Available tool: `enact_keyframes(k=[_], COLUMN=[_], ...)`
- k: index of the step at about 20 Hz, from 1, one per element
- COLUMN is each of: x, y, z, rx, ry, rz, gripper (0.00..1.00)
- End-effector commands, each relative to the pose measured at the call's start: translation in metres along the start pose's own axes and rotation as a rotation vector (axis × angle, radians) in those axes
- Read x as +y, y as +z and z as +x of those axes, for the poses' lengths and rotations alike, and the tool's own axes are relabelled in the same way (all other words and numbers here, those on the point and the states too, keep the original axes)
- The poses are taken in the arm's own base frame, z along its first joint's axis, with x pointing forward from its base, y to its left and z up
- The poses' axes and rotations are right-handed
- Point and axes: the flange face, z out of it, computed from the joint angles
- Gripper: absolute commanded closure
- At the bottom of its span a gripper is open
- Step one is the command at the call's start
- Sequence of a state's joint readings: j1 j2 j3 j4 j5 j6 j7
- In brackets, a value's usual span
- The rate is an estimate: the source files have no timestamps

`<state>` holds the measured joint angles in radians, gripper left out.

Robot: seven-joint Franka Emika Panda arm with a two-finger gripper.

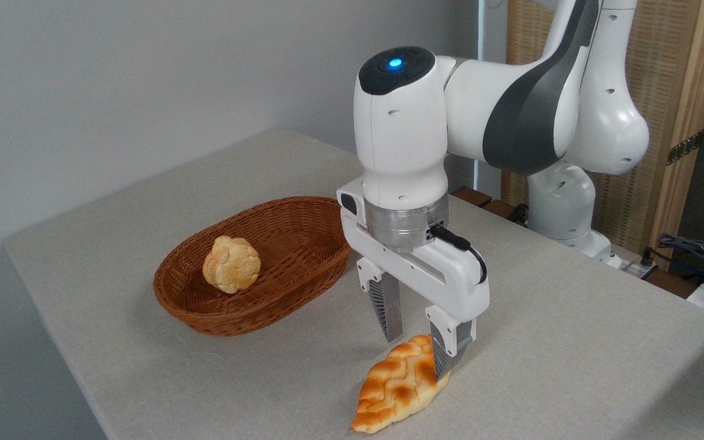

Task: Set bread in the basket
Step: 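Close the gripper on the end of the braided loaf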

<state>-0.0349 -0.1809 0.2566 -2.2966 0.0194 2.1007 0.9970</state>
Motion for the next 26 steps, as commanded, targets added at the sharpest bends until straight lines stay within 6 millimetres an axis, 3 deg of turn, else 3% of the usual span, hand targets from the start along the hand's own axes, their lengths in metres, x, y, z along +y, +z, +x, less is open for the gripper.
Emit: enact_keyframes(k=[1, 17, 20, 26], x=[0.001, -0.002, -0.001, -0.003], y=[0.003, 0.008, 0.015, 0.011], z=[-0.002, -0.009, -0.006, 0.001], rx=[0.004, -0.074, -0.075, -0.008], ry=[0.017, 0.092, 0.090, 0.064], rz=[0.013, 0.048, 0.034, 0.048], gripper=[0.00, 0.00, 0.00, 0.00])
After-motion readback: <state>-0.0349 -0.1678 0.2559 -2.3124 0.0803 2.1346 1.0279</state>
